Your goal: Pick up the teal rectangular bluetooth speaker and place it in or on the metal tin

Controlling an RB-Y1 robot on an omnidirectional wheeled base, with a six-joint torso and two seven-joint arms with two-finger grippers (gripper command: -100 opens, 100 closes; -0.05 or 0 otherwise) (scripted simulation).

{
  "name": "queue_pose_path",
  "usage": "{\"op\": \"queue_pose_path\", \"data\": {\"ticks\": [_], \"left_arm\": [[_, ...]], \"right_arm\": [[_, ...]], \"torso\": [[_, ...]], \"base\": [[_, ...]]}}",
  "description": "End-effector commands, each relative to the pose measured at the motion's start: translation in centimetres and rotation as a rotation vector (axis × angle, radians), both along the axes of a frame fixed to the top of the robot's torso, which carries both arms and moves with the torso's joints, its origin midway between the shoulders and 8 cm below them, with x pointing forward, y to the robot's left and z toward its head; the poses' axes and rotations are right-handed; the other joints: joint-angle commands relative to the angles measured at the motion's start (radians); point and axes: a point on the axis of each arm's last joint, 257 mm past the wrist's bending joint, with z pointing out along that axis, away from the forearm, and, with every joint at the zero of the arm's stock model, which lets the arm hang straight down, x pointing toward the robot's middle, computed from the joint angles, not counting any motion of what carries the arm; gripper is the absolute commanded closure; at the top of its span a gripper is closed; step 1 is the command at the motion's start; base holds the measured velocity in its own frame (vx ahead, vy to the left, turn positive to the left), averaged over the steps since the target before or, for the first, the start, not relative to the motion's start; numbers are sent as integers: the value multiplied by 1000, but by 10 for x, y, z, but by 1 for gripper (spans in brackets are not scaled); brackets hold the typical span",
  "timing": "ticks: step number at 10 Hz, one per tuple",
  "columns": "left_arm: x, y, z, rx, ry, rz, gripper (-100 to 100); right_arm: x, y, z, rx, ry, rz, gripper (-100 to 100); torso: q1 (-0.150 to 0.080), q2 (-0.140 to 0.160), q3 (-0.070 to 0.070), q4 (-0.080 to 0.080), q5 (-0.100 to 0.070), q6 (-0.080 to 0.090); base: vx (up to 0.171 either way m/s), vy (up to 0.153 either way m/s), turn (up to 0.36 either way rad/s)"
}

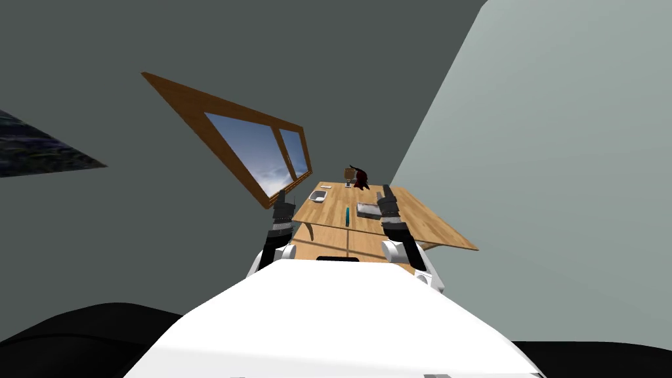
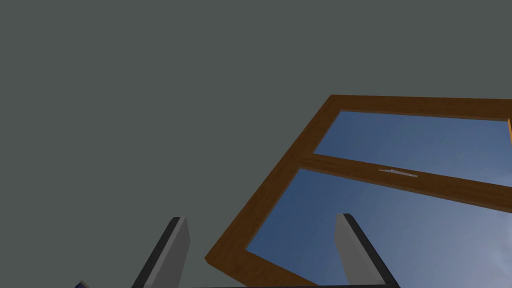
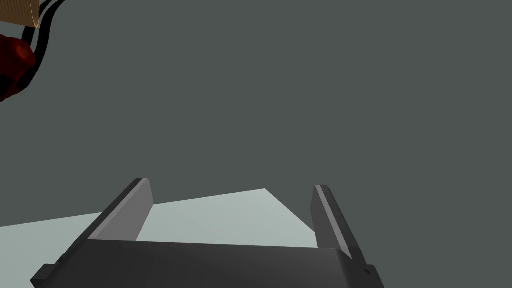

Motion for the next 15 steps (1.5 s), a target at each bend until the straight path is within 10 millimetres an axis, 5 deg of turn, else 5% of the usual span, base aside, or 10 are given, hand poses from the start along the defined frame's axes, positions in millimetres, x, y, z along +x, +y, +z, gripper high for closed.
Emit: {"op": "queue_pose_path", "data": {"ticks": [1, 8, 15], "left_arm": [[0, 0, 0, 0, 0, 0, 0], [0, 0, 0, 0, 0, 0, 0], [0, 0, 0, 0, 0, 0, 0]], "right_arm": [[12, 1, -15, -30, 49, 13, -100], [61, -1, -86, -176, 291, 54, -100], [88, -16, -149, -285, 502, 61, -100]], "torso": [[0, 0, 0, 0, 0, 0], [1, -2, -1, -1, 0, 0], [1, -4, -2, -1, 0, 0]], "base": [[-73, -19, 87], [-90, -27, 125], [-54, -11, 101]]}}
